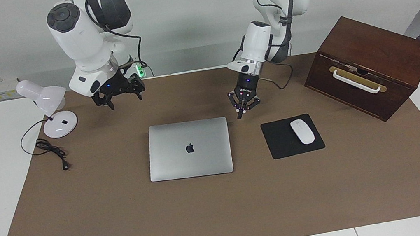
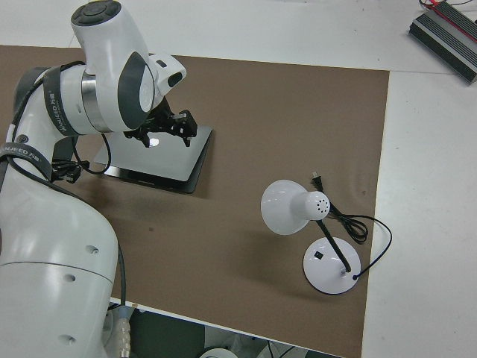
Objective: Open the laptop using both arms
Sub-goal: 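Move the left gripper to the laptop's near edge while the right gripper approaches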
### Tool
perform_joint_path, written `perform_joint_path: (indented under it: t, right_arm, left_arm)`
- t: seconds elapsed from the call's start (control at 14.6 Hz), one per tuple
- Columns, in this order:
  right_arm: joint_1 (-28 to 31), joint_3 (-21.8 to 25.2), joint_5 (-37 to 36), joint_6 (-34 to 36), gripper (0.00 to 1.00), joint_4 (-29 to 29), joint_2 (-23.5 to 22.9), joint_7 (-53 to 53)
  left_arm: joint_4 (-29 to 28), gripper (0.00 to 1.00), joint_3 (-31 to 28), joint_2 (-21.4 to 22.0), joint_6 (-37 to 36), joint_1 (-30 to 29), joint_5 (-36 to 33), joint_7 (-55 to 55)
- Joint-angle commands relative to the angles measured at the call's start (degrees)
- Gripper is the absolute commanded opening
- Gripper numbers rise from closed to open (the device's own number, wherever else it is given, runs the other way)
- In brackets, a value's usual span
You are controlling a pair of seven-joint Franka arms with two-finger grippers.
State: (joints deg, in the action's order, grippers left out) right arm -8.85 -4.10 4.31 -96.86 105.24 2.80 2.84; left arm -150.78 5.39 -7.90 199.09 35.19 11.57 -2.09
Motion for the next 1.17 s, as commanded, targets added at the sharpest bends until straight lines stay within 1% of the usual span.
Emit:
perform_joint_path:
  t: [0.0, 0.27, 0.41, 0.69, 1.1]
  right_arm:
    - [0.15, 0.06, 0.96, -1.4, 1.0, 2.34, 1.77, -0.38]
    - [0.15, -0.03, 1.05, -1.4, 1.0, 2.95, 1.86, -0.38]
    - [0.15, 0.06, 1.05, -1.4, 1.0, 3.04, 1.86, -0.29]
    - [0.15, -0.03, 1.05, -1.48, 1.0, 3.39, 1.86, -0.29]
    - [0.15, 0.06, 1.05, -2.89, 1.0, 3.48, 1.86, -0.29]
  left_arm:
    - [0.31, 0.0, -0.91, -0.8, 1.66, 1.28, 1.35, 0.33]
    - [2.42, 0.0, -0.91, -1.85, 1.57, 1.11, 1.26, 0.33]
    - [4.96, 0.0, -0.91, -3.69, 1.57, 1.28, 1.26, 0.42]
    - [7.95, 0.0, -1.0, -6.68, 1.57, 1.46, 1.26, 0.86]
    - [9.98, 0.0, -1.0, -9.06, 1.65, 1.46, 1.26, 1.21]
